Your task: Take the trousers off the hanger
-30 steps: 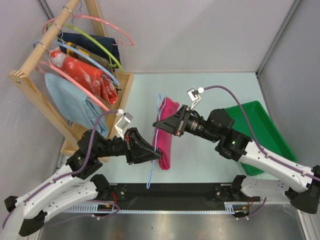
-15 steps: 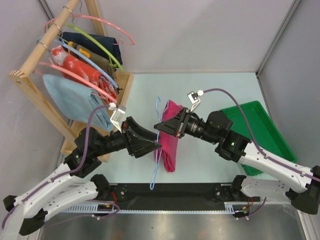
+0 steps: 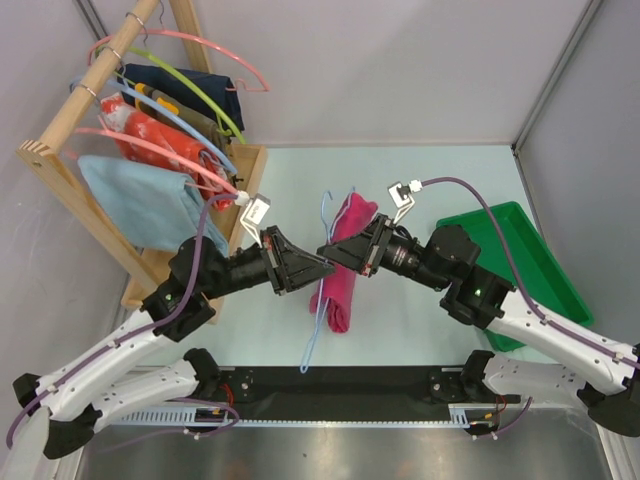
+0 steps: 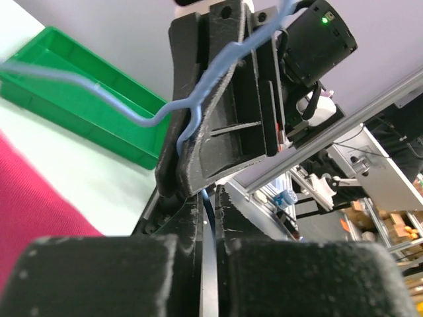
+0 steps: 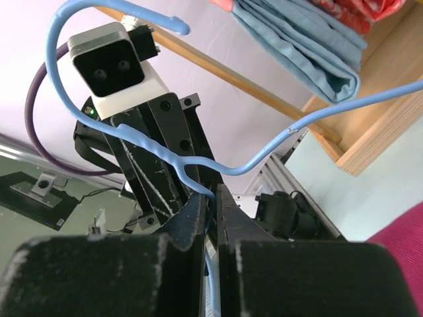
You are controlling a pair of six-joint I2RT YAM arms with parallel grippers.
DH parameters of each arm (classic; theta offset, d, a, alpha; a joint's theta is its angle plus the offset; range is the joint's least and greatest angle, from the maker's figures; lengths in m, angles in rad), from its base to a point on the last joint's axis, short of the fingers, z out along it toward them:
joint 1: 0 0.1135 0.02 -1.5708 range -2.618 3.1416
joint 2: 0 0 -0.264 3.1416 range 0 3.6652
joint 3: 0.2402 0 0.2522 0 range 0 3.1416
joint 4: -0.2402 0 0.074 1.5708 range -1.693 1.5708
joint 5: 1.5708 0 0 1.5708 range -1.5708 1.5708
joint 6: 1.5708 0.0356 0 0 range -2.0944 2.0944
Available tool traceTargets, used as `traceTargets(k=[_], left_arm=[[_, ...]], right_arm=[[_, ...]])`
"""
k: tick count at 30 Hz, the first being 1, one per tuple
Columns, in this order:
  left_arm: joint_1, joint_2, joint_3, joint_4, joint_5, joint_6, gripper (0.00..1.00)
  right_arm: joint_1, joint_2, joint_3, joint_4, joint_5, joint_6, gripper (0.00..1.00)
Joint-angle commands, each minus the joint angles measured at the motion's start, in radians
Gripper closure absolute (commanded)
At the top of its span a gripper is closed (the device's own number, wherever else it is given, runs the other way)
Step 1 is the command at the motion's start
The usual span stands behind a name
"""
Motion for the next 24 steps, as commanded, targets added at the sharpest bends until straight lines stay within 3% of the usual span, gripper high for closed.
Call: traceTargets(k=[1,3,4,7,12,18,24], left_arm=[[-0.004,0.005,0.095,0.134,-0.027,0.013,1.00],[-0.004,-0.006,0.107,0.127,-0.083,0.006,1.00],[-0.004,-0.009,0.115,0.110,-0.097,0.006,1.00],[-0.004,-0.012,0.188,0.033,-0.174,0.019,1.00],[-0.004,0.002,0.267,-0.065,-0.286,0.014,1.00],[-0.004,0.046,0.342,-0.120,-0.432,-0.018,1.00],[-0.004,0.106,0.394,-0.087,-0.521,-0.044,1.00]], right_arm=[[0.005,-0.025,0.048,0.015,-0.039,-0.047,0.99],[0.002,-0.034,0.080,-0.092,-0.001,-0.079,0.87],[0.002,-0.040,0.091,-0.117,0.017,-0.118,0.73],[0.001,-0.075,0.131,-0.292,0.111,-0.187,0.54],[-0.001,-0.122,0.187,-0.526,0.282,-0.345,0.42],[0.001,-0.097,0.201,-0.663,0.321,-0.475,0.30],[0.044,-0.089,0.126,-0.573,0.361,-0.576,0.28]])
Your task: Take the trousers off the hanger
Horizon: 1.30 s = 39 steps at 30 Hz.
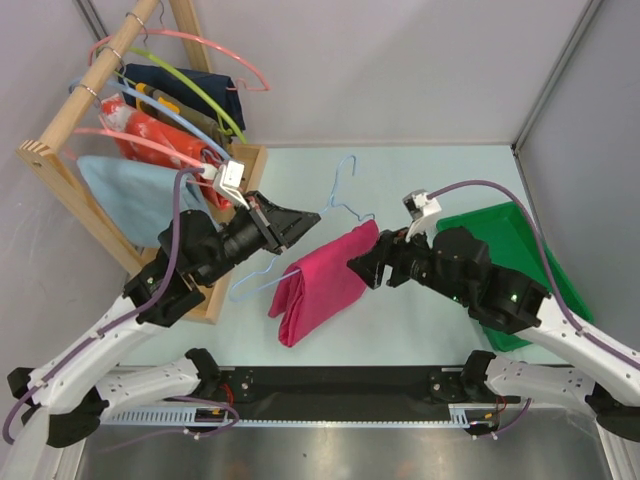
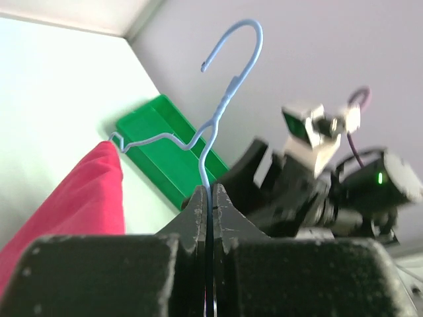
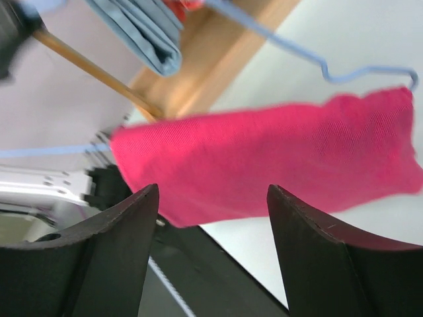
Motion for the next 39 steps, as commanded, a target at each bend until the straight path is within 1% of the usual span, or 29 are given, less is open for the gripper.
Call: traceTargets(k=[1,5,7,10,13,14,15,17,19,22,24,25,27,28,30,34,39], left_arm=[[-0.002,0.010,0.104,0.203,-0.096,-0.022,0.99],[-0.002,0.021,0.125,0.214,-0.131,-0.004,1.00],[-0.002,0.008,0.115,0.223,-0.179,-0.007,1.00],[-0.002,-0.002,0.092,0.255,-0.185,-0.002,1.00],[-0.002,0.004,0.082,0.296,-0.138,0.013,0.99],[-0.002,0.001,0.079,0.299,-0.127,0.016,1.00],[-0.002,-0.001,0.069,0.301,-0.119,0.024,1.00],[-0.002,-0.018,0.050,0.313,-0.098,0.027,1.00],[-0.002,-0.032,0.021,0.326,-0.090,0.026,1.00],[-0.002,-0.055,0.001,0.332,-0.081,0.026,1.00],[-0.002,-0.065,-0.007,0.338,-0.072,0.033,1.00],[-0.002,-0.070,-0.008,0.341,-0.066,0.035,0.99],[-0.002,-0.078,-0.013,0.345,-0.059,0.038,1.00],[-0.002,-0.081,-0.014,0.349,-0.058,0.039,1.00],[-0.002,-0.090,-0.023,0.362,-0.050,0.044,1.00],[-0.002,-0.096,-0.039,0.382,-0.038,0.050,1.00],[-0.002,-0.101,-0.063,0.401,-0.024,0.056,1.00]], right_arm=[[0.027,0.005,-0.037,0.025,0.059,-0.117,0.27],[0.037,0.016,-0.045,0.071,0.035,-0.129,0.26],[0.055,0.031,-0.048,0.096,0.035,-0.137,0.26],[0.115,0.063,-0.045,0.162,0.111,-0.163,0.23],[0.112,0.103,0.009,0.202,0.159,-0.129,0.18],[0.083,0.114,0.033,0.196,0.170,-0.044,0.18],[0.060,0.120,0.077,0.193,0.151,-0.005,0.18],[0.023,0.125,0.099,0.221,0.078,0.090,0.18],[-0.032,0.108,0.095,0.251,0.055,0.150,0.18],[-0.141,0.094,0.054,0.323,-0.052,0.256,0.21],[-0.202,0.092,0.029,0.410,-0.181,0.338,0.24],[-0.210,0.092,0.012,0.433,-0.207,0.361,0.25],[-0.217,0.092,-0.003,0.469,-0.209,0.394,0.27],[-0.223,0.095,-0.016,0.531,-0.215,0.429,0.28],[-0.229,0.111,-0.025,0.559,-0.217,0.484,0.29],[-0.229,0.129,-0.049,0.603,-0.163,0.689,0.30],[-0.224,0.131,-0.102,0.663,-0.137,0.825,0.31]])
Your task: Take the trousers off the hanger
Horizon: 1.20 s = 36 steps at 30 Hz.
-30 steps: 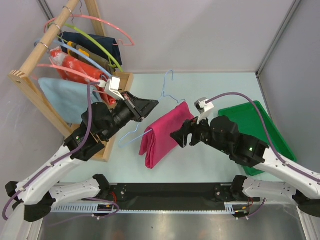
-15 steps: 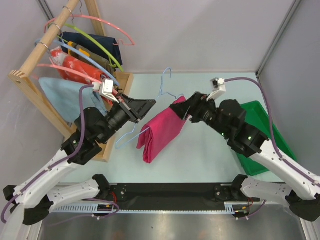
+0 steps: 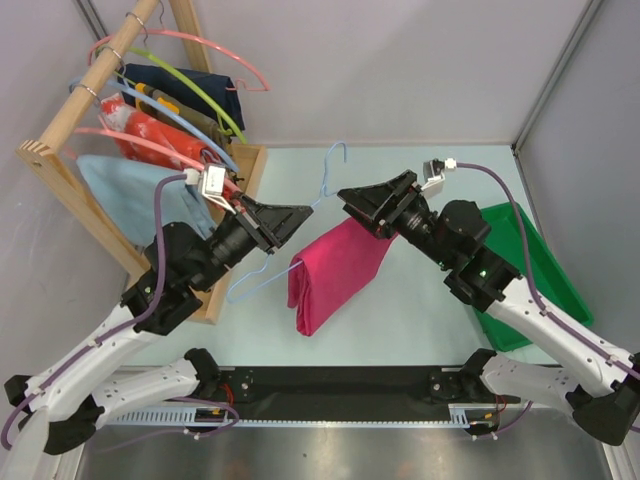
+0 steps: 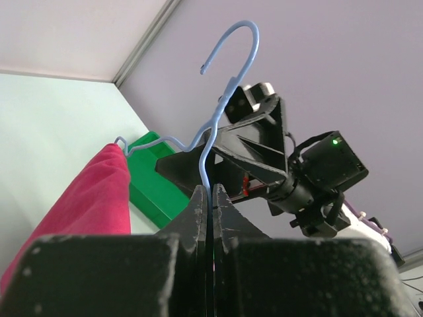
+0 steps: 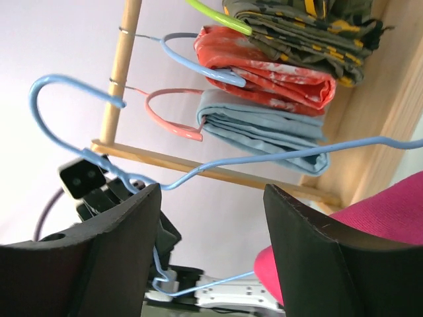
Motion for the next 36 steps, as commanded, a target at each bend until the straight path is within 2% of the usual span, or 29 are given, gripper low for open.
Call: traceTargets(k=[1,10,13,21,23,25,31,36], left_arm=[[-0.002,-0.048,0.009,0.236,0.030,0.015,1.00],[-0.002,-0.057,-0.020,0.265,0.067,0.023,0.99],[-0.002,-0.060,-0.032,0.268,0.067,0.021,1.00],[-0.002,-0.063,-0.060,0.213,0.142,0.023,1.00],[-0.002,-0.069,-0.074,0.192,0.150,0.026,0.92],[-0.002,-0.072,-0.077,0.164,0.167,0.027,0.80],[-0.002,-0.060,-0.068,0.104,0.265,0.020,0.53],[0.000,-0.020,-0.014,-0.031,0.308,0.027,0.43]], right_arm=[[0.000,0.007,-0.023,0.112,0.025,0.198,0.32],[0.022,0.083,-0.028,0.219,0.025,0.330,0.41],[0.042,0.112,-0.020,0.245,0.025,0.353,0.50],[0.056,0.126,-0.026,0.268,0.020,0.370,0.95],[0.056,0.121,-0.039,0.270,0.014,0.379,1.00],[0.053,0.113,-0.045,0.271,-0.010,0.385,1.00],[0.019,0.092,-0.054,0.273,-0.130,0.367,1.00],[-0.018,0.054,-0.083,0.265,-0.222,0.334,1.00]])
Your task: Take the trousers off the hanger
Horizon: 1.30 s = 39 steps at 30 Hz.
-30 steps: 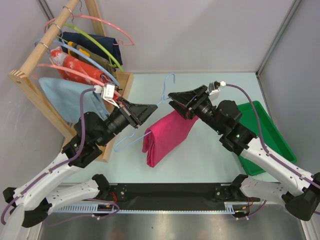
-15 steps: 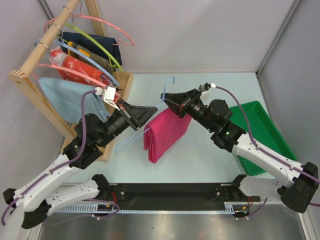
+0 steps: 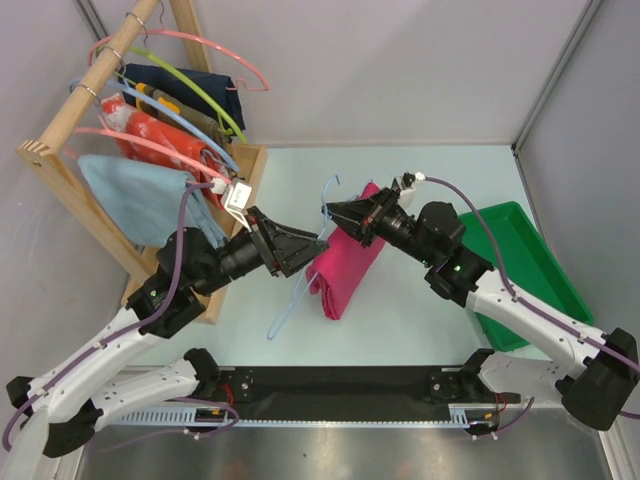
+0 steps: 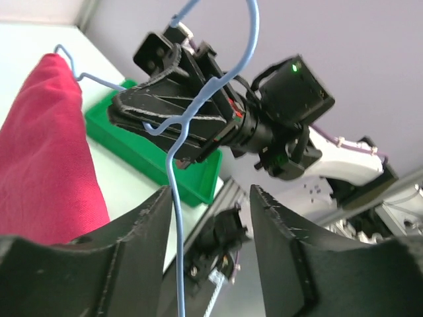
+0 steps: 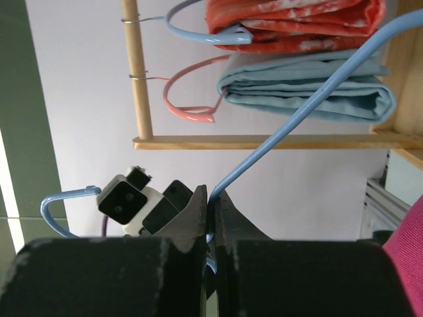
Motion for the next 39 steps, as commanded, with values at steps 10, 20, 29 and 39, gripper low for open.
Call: traceTargets(k=[10,20,29,39], left_arm=[[-0.003,0.090,0.032,0.019,0.261,-0.111,0.41],[-0.003,0.145,-0.036,0.192,0.374,-0.230,0.48],[-0.003,0.178,-0.038,0.286,0.431,-0.308,0.73],[-0.003,0.211,-0.001,0.298,0.362,-0.341,0.99]], right_arm=[[-0.085,-0.120,-0.045,0.095,-0.310,-0.166,1.00],[-0.117,-0.155,-0.024,0.075,-0.402,-0.213,1.00],[-0.177,-0.120,-0.007,0.100,-0.518,-0.195,1.00],[-0.177,-0.117,0.013,0.025,-0.514,-0.261,0.87]])
